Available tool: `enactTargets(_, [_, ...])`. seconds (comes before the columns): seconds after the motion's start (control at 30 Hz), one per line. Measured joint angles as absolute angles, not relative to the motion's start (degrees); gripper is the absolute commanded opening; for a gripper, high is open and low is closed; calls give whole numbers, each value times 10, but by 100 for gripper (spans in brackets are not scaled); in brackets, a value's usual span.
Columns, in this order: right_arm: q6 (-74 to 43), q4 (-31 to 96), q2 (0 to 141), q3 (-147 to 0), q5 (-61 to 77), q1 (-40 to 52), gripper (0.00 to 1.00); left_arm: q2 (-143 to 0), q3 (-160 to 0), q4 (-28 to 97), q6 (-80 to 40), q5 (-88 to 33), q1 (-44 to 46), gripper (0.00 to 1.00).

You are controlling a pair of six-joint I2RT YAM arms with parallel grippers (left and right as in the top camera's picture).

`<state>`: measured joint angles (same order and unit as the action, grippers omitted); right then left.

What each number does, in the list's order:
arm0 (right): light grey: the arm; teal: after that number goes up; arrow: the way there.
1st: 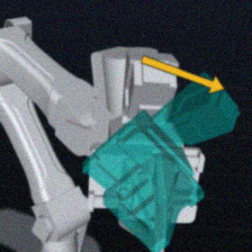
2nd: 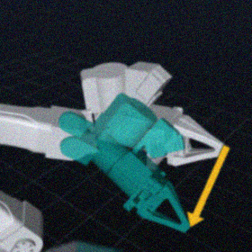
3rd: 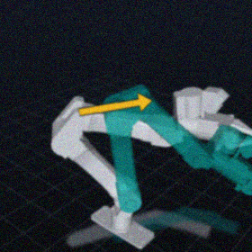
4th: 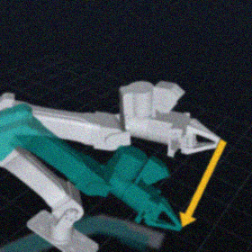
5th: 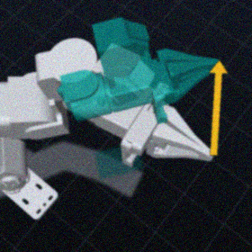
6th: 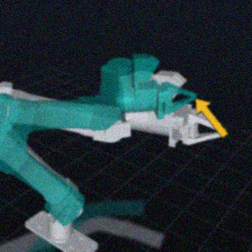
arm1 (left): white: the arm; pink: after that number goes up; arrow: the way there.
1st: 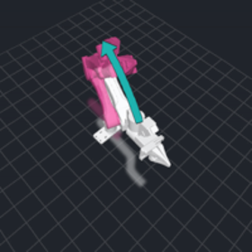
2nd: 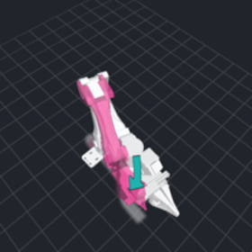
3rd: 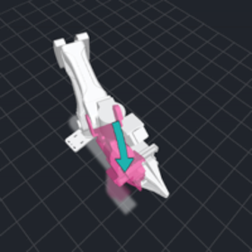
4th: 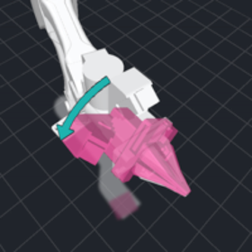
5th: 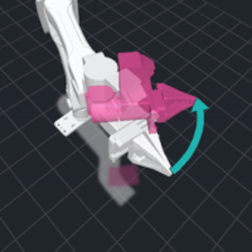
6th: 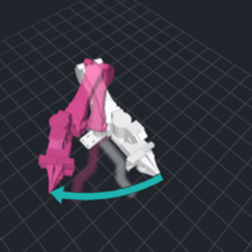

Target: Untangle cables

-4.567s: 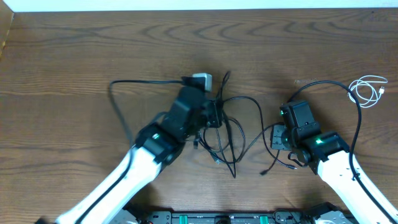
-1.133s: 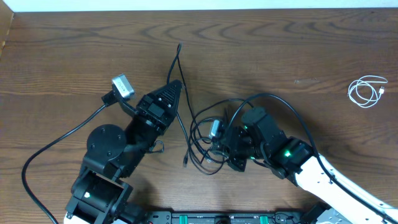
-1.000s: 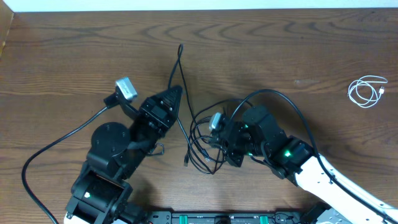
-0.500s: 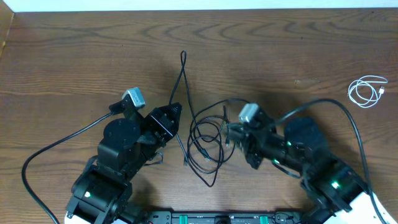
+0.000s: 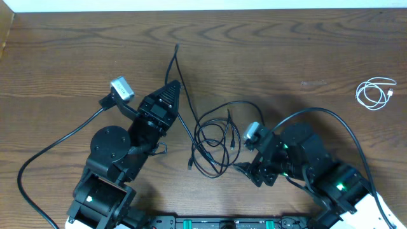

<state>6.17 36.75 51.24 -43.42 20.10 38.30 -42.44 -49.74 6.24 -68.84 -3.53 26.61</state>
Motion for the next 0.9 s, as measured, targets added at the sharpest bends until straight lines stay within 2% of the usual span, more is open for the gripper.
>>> enactTargets(0.13, [80, 360, 550, -434, 201, 383, 82, -424, -497, 62, -735, -24, 266, 8])
enactTargets(0.17, [85, 357, 563, -434, 203, 383, 84, -424, -497, 60, -749, -22, 266, 8])
enactTargets(0.23, [97, 353, 586, -434, 213, 383, 98, -424, -497, 56, -770, -20, 266, 8])
enactTargets(0.27, [108, 349, 598, -434, 223, 383, 99, -424, -497, 52, -780, -19, 266, 8])
enactTargets(0.63, [151, 272, 683, -434, 274, 390, 99, -424, -497, 31, -810, -13, 266, 8])
enactTargets(0.8, [157, 211, 695, -434, 277, 409, 92, -424, -497, 29, -822, -15, 266, 8])
enactTargets(0.9, [160, 201, 703, -434, 276, 416, 79, -424, -497, 29, -828, -18, 266, 8])
